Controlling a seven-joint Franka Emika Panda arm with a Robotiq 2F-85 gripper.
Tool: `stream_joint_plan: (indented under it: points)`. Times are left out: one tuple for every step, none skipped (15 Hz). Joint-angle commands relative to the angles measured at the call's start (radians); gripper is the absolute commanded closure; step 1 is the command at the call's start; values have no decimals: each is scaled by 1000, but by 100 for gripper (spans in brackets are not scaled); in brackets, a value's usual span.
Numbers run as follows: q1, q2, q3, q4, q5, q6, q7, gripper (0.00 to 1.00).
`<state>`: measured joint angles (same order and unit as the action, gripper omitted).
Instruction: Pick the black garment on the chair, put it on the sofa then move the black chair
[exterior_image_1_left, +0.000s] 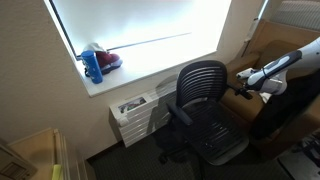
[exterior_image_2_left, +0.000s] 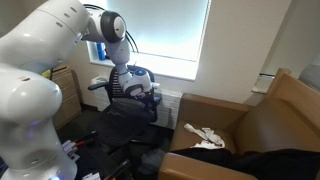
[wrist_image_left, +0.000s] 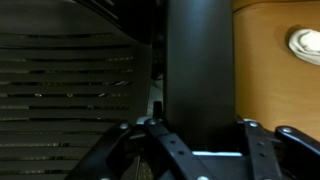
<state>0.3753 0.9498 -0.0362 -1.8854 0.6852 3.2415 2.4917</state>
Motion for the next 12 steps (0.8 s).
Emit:
stream_joint_plan:
  points:
    - [266, -72, -264, -143, 80, -49, 165, 66]
    - [347, -68, -336, -171, 80, -86, 229, 66]
    - [432, -45, -406, -171, 224, -135, 149, 66]
    - [508, -30, -471, -190, 278, -181, 148, 66]
    - [580, -3, -538, -198, 357, -247, 132, 66]
    - [656, 18, -605, -216, 419, -321, 132, 66]
    - [726, 45, -674, -228, 471, -412, 132, 66]
    - [794, 68, -742, -243, 509, -516, 132, 66]
    - [849, 84, -801, -260, 527, -620, 133, 66]
    - [882, 100, -846, -270, 523, -710, 136, 66]
    - [905, 99, -882, -278, 502, -795, 143, 66]
    - [914, 101, -913, -268, 470, -879, 150, 66]
